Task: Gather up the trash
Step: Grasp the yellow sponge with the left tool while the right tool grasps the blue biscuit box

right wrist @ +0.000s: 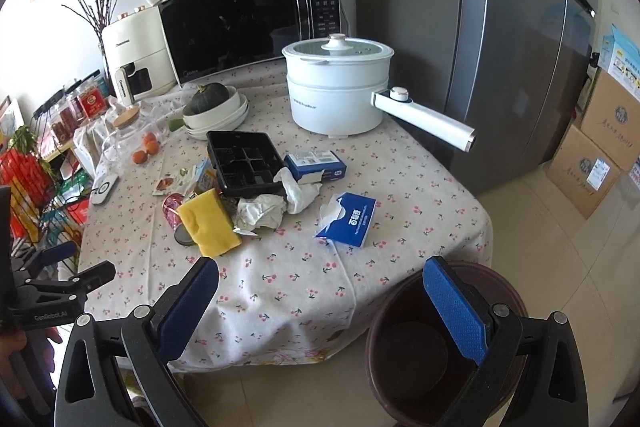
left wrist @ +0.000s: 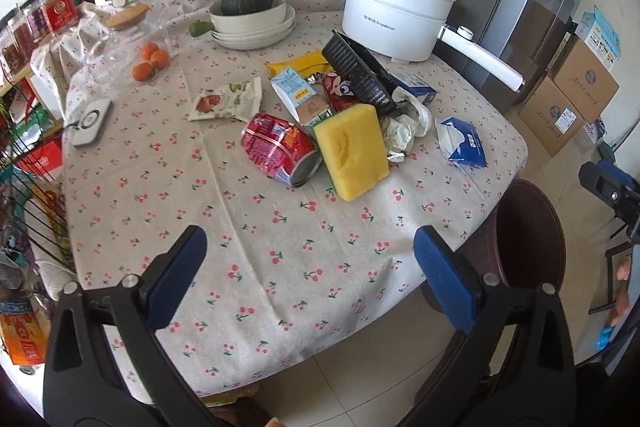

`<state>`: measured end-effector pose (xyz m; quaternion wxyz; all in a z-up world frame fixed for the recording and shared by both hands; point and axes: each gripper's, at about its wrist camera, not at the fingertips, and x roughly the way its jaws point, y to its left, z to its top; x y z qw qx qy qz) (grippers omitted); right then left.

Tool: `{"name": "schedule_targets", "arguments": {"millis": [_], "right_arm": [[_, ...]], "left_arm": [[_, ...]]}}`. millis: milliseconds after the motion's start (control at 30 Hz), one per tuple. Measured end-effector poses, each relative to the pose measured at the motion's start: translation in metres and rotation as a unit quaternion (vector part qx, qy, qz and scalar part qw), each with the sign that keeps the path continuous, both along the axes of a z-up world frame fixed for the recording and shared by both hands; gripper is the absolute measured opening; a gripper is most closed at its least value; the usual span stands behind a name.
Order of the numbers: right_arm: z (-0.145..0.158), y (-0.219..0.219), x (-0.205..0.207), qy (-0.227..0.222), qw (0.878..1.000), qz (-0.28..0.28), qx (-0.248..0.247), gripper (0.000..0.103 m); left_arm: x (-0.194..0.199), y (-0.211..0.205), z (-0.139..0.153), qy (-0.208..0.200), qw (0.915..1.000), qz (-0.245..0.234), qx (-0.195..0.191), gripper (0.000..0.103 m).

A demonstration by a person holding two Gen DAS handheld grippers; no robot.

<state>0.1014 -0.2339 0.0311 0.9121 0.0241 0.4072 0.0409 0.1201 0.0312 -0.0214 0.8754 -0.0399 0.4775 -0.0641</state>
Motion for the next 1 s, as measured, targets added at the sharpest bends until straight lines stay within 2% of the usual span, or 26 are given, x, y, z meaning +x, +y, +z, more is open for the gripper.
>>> {"name": "schedule_targets", "arguments": {"millis": [133, 233, 400, 533, 667, 867, 1000], "right_arm": [[-0.025, -0.012, 0.022, 0.044, 0.999, -0.010, 0.011, 0.103], [-0.036, -0.022, 0.036, 0.056, 0.998, -0.029, -0.001, 0.103], [-0.054, -0.040, 0.051, 0.069, 0.996, -0.047, -0.013, 0.103], [-0.066, -0.050, 0.063, 0.074, 0.995, -0.059, -0.022, 0.103], [-0.082, -0.056, 0.077, 0.085, 0.994, -0.070, -0.015, 0.103], [-0.100, -0.060, 0.096, 0.101, 0.990, -0.089, 0.026, 0.103], [-0.104, -0.053, 0.107, 0.098, 0.990, -0.093, 0.030, 0.103]], "left_arm": [[0.025, -0.015, -0.022, 0.014, 0.9986, 0.019, -0.048, 0.103], [0.045, -0.029, -0.031, 0.009, 0.9973, 0.040, -0.061, 0.098], [0.070, -0.045, -0.039, -0.021, 0.9970, 0.072, -0.019, 0.097], [0.086, -0.045, -0.050, -0.025, 0.9934, 0.111, -0.013, 0.096], [0.095, -0.048, -0.054, -0.039, 0.9915, 0.124, -0.002, 0.086], [0.100, -0.048, -0.058, -0.036, 0.9925, 0.117, 0.001, 0.066], [0.096, -0.043, -0.056, -0.030, 0.9940, 0.104, -0.014, 0.062]]}}
